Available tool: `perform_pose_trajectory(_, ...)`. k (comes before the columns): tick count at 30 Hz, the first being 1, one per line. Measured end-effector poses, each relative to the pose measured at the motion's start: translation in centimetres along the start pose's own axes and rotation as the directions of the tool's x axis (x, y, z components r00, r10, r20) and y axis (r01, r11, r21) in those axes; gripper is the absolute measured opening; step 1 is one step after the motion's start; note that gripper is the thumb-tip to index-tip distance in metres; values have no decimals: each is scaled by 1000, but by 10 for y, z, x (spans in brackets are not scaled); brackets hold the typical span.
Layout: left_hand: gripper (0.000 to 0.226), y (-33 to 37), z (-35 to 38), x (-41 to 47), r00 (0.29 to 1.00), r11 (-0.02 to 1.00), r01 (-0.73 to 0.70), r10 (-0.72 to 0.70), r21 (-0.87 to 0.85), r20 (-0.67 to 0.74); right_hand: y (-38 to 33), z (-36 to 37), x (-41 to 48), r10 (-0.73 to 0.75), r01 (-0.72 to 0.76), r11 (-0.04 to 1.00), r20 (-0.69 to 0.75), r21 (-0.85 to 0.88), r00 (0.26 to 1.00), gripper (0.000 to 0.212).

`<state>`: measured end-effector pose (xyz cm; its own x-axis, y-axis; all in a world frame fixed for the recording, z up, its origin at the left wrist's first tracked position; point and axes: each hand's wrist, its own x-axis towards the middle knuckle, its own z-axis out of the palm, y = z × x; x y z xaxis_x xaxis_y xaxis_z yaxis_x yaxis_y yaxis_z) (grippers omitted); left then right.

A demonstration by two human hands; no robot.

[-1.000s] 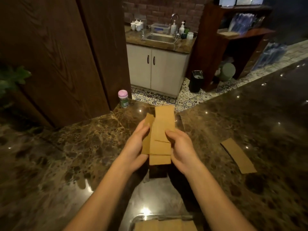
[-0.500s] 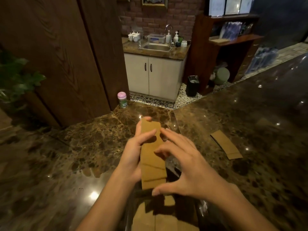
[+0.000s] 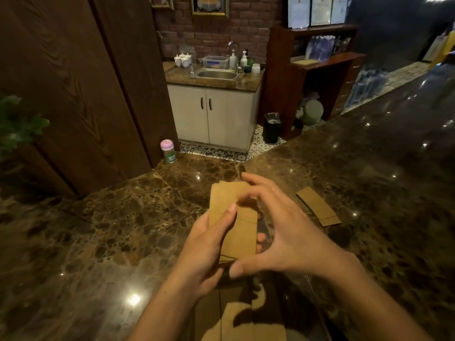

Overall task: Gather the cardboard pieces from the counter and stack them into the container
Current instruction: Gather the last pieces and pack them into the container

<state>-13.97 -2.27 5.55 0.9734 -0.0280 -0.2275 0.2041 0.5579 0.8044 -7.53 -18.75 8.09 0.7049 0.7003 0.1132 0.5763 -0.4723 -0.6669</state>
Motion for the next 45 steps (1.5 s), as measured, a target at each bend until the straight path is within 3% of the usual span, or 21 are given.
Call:
perform_pose_trajectory(3, 36, 0, -2, -3, 991, 997, -75, 78, 32, -105, -4, 3, -2, 182, -77, 904, -217, 420, 959, 101)
perform_pose_trajectory(5, 33, -1, -2, -5, 989, 994, -101, 106, 48, -99, -3, 1, 2, 255, -99, 855, -247, 509, 935, 85)
perform_pose_trajectory(9, 22, -1, 0, -10, 991, 994, -107, 109, 31, -73, 4, -8, 8, 223, -51, 873, -303, 486, 927, 38)
perform_pose_trajectory(11, 28, 1, 0, -11, 989, 993, -115, 116, 11, -93, 6, -11, 6, 245, -42, 869, -355, 493, 902, 31)
perform_pose_trajectory(14, 36, 1, 0, -12, 985, 991, -131, 131, 10, -112, 3, -9, 4, 289, -57, 854, -379, 518, 879, 46)
perform_pose_trajectory(18, 37, 0, 5, -11, 978, 986, -166, 162, -22, -131, -5, 9, -2, 378, -124, 791, -319, 600, 869, 93)
perform_pose_trajectory(19, 36, 0, 7, -10, 976, 984, -174, 169, -29, -135, -8, 14, -3, 398, -125, 745, -286, 655, 871, 92)
perform_pose_trajectory(22, 31, 0, 9, -8, 974, 980, -193, 185, -50, -134, -13, 24, -4, 418, -110, 612, -203, 783, 885, 49)
perform_pose_trajectory(27, 41, -2, 0, -6, 947, 970, -234, 214, -59, -241, -4, 12, -8, 437, -29, 570, -273, 821, 857, 15)
perform_pose_trajectory(33, 46, -2, 3, -3, 937, 963, -269, 259, -9, -232, 1, 19, -11, 362, -111, 528, -105, 842, 926, 29)
perform_pose_trajectory(39, 33, -3, 3, -2, 919, 951, -308, 308, 40, -248, 2, 21, -10, 382, -116, 504, -101, 856, 919, 25)
perform_pose_trajectory(45, 42, -2, 0, -5, 931, 942, -291, 319, 166, -176, 0, 20, -10, 418, -51, 497, -187, 866, 889, 25)
